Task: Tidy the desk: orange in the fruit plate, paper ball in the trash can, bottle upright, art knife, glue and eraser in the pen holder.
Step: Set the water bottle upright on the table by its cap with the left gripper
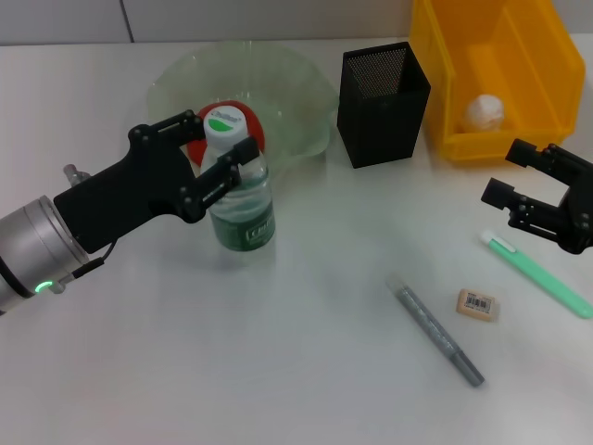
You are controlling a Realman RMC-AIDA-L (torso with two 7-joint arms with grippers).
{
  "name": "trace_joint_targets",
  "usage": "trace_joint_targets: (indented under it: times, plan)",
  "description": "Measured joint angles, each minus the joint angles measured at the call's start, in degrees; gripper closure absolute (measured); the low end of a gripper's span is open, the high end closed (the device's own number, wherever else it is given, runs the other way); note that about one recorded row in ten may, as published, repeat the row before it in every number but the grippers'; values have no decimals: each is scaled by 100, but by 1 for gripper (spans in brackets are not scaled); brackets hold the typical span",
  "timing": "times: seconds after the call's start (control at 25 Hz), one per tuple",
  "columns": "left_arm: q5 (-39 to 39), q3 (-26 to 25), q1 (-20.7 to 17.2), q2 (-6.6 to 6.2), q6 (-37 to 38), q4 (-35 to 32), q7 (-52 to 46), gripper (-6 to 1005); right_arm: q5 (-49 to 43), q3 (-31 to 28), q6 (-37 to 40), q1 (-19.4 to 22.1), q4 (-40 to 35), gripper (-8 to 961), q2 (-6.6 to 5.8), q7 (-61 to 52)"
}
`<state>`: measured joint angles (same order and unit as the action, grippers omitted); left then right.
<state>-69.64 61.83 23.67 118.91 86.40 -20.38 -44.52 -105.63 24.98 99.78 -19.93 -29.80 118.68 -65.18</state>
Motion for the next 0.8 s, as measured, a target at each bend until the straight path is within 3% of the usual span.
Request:
trace_joint_targets:
  times: [0.28,0.8]
  plan:
    - [469,-5,47,19,-172,478,632,550,0,-28,-14,-37,16,157,21,68]
    - [506,14,93,24,-212,613,674,493,8,-37,-13,-183,94,157,23,62]
